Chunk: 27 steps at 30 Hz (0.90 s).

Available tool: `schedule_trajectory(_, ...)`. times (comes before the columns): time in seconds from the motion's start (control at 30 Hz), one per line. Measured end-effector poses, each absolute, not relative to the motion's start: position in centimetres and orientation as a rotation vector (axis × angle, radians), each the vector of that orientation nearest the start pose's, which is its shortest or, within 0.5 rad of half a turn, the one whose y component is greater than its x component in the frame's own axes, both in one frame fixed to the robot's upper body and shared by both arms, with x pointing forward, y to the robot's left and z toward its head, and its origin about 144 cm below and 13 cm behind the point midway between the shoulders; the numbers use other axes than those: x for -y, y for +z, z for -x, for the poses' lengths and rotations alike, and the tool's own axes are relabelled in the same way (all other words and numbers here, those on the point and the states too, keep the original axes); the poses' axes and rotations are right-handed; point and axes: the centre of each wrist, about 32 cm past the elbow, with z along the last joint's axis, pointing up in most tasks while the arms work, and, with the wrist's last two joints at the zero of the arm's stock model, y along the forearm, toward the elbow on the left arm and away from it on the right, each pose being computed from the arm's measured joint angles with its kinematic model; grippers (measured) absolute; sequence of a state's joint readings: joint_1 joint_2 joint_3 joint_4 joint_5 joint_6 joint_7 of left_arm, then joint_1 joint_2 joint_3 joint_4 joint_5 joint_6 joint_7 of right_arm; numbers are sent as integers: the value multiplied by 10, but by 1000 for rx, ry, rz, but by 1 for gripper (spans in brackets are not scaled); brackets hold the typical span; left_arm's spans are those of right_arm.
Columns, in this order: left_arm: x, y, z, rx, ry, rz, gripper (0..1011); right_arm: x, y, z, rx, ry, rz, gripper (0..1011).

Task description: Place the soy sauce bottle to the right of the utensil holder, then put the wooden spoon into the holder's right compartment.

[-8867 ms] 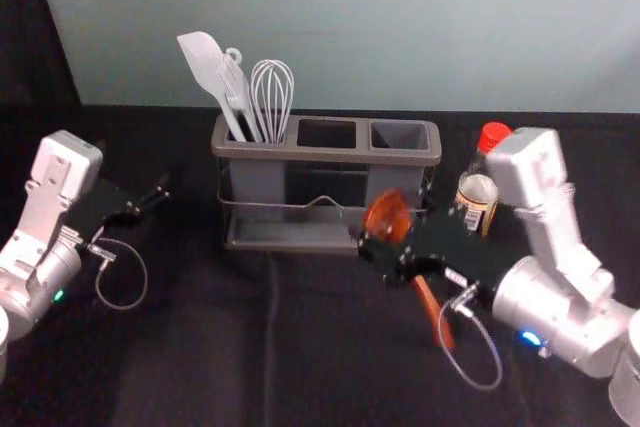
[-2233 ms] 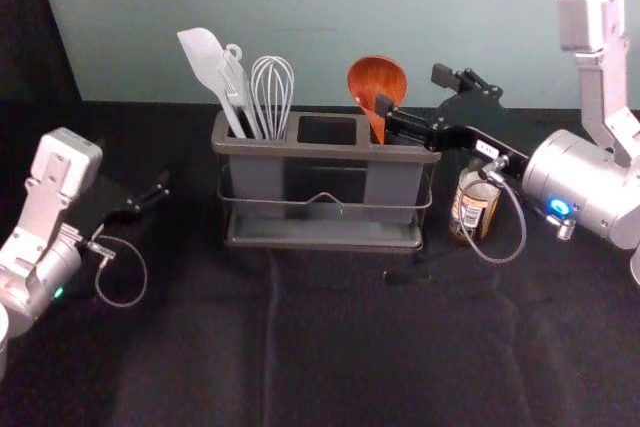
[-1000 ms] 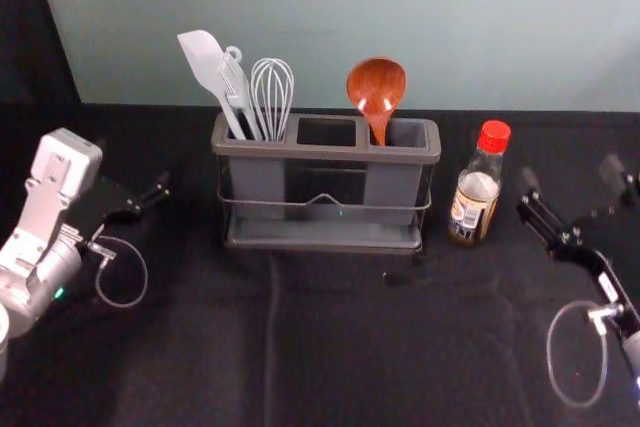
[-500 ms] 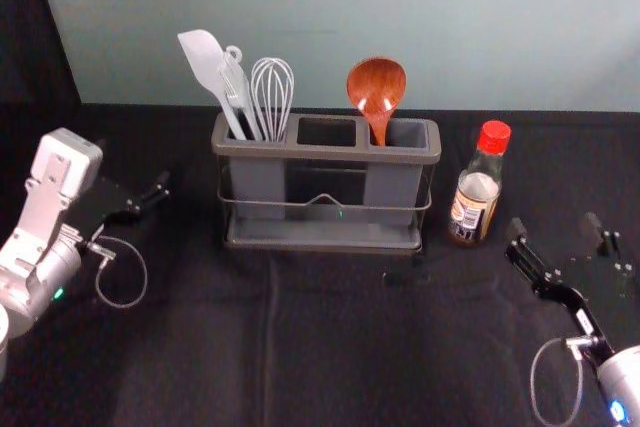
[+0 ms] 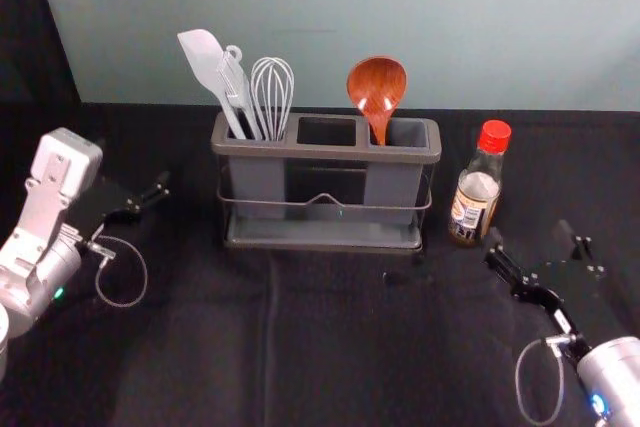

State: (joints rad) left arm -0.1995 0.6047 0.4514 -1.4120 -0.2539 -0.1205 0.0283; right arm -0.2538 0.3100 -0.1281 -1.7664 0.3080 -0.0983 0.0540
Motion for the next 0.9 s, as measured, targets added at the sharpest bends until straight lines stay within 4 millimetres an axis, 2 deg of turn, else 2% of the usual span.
schedule_trajectory(0.9,-310,1140,-489,285,1248,-304,1005,259,1131,-380,-32,-1359,-32,1002)
